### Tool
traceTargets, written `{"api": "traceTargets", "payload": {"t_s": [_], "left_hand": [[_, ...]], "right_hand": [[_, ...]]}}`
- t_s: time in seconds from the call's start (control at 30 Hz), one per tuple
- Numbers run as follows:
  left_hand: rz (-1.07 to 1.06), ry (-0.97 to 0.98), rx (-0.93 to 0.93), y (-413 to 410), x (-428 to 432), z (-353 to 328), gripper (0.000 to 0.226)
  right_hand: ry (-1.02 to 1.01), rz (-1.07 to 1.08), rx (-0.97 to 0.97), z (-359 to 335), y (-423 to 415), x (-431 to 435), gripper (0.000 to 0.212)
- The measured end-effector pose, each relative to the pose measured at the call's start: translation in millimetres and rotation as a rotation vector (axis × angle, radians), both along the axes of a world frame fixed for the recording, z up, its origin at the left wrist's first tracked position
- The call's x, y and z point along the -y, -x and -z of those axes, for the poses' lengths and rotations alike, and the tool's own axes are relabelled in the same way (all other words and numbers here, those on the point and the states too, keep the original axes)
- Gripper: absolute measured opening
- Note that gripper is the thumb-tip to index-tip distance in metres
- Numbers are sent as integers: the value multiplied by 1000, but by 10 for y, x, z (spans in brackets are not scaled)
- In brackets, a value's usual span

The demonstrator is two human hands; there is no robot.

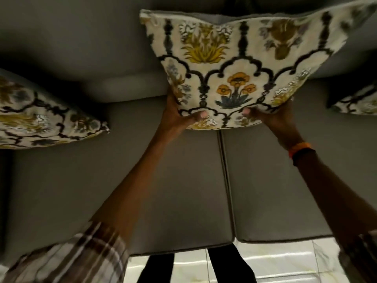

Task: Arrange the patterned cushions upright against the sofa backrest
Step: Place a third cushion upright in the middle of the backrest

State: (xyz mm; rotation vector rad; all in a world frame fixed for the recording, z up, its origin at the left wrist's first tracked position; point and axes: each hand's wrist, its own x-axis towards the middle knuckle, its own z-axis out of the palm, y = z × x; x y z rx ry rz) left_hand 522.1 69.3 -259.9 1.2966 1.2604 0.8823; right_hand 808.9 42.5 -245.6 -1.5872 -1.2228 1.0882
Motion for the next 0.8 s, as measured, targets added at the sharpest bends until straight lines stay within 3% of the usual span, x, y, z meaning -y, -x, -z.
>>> {"api": "traceTargets", "payload": {"t_s": [0.13,0.27,0.47,0.57,0.67,0.73,0.8], "left_hand": [[-172,0,-30,4,132,143,107],[-200,65,-37,2,91,171,113],[-231,20,-57,-153,29,208,99],[-292,22,-103,-209,-4,133,120],[-512,-78,-371,-590,277,21,127],[-619,-210,-597,-1055,641,-163,110],[-530,-371,-760,-1672,955,-230,94]], "right_hand": [[21,42,-6,106,99,39,96],[31,80,-29,186,76,-62,109],[61,172,-69,306,44,31,93],[75,190,-48,273,76,50,117],[65,173,167,222,23,174,132],[-5,152,368,193,-124,366,123],[-96,116,559,233,-468,537,111]]}}
